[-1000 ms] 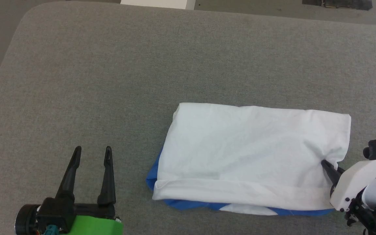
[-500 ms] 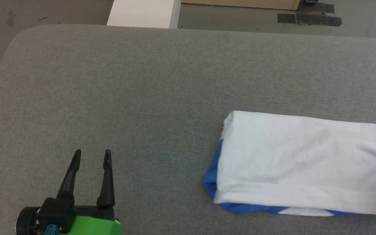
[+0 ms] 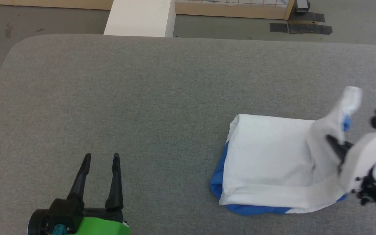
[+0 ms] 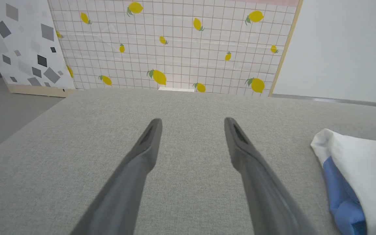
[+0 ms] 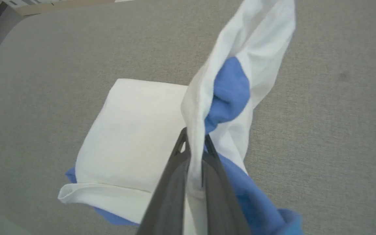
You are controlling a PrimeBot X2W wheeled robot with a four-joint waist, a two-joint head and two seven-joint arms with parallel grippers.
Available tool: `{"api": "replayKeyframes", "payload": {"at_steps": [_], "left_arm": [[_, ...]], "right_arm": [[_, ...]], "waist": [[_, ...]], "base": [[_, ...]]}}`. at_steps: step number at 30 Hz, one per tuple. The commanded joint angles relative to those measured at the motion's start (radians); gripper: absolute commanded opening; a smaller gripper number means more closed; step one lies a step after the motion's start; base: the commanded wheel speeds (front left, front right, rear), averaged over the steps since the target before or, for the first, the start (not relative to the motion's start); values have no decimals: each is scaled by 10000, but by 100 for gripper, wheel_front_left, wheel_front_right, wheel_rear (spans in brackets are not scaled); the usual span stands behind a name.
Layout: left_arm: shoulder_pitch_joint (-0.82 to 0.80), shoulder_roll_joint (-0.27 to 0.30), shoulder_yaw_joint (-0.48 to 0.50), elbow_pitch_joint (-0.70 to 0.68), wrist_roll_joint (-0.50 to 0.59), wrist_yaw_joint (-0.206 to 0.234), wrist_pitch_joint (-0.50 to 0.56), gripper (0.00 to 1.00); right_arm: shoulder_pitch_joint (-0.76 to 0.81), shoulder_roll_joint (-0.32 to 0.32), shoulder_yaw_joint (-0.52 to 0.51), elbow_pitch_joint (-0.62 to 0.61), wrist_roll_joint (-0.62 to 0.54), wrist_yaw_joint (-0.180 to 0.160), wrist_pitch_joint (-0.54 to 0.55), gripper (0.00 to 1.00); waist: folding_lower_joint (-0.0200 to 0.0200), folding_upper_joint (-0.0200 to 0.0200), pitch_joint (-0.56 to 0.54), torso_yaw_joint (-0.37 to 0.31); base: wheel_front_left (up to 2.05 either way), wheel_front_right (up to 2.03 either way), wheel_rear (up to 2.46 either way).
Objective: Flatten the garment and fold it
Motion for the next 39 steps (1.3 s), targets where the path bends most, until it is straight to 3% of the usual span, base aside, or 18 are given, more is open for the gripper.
{"api": "replayKeyframes", "payload": {"at_steps": [1, 11, 22, 23, 25, 26, 30, 34, 39], "left_arm": [[3, -99, -37, 45, -3, -82, -47, 100], [-166, -309, -117, 374, 6, -354, -47, 100], [-384, -501, -168, 699, 39, -581, -47, 100], [-415, -520, -183, 736, 45, -600, -47, 100], [-461, -560, -206, 801, 42, -636, -47, 100], [-476, -574, -217, 828, 41, -652, -47, 100], [-448, -595, -188, 904, 50, -659, -47, 100], [-319, -541, -112, 898, 56, -636, -47, 100], [-194, -501, -71, 765, 63, -584, -47, 100]], "right_arm": [[-223, 94, 417, -168, 112, -15, 234, 0], [-560, 578, 2621, 336, -51, -15, 820, 0], [-1067, 926, 3549, 3206, -940, -15, -567, 0], [-1136, 928, 3632, 3503, -867, -15, -686, 4], [-1293, 930, 3767, 3984, -749, -15, -920, 51], [-1371, 931, 3846, 4154, -672, -15, -1006, 100], [-1750, 932, 4128, 4318, -21, -15, -1380, 100], [-1848, 933, 3984, 3521, 679, -15, -1412, 100], [-1357, 932, 2301, 1715, 197, -15, -1246, 100]], "waist": [[0, 0, 0, 60], [0, 0, 23, 583], [0, 0, 138, 1000], [0, 0, 151, 1013], [0, 0, 151, 1001], [0, 0, 142, 988], [0, 0, 20, 807], [0, 0, -119, 516], [0, 0, -152, 232]], "base": [[0, 0, 0], [0, 0, 0], [0, 0, 0], [0, 0, 0], [0, 0, 0], [0, 0, 0], [0, 0, 0], [0, 0, 0], [0, 0, 0]]}}
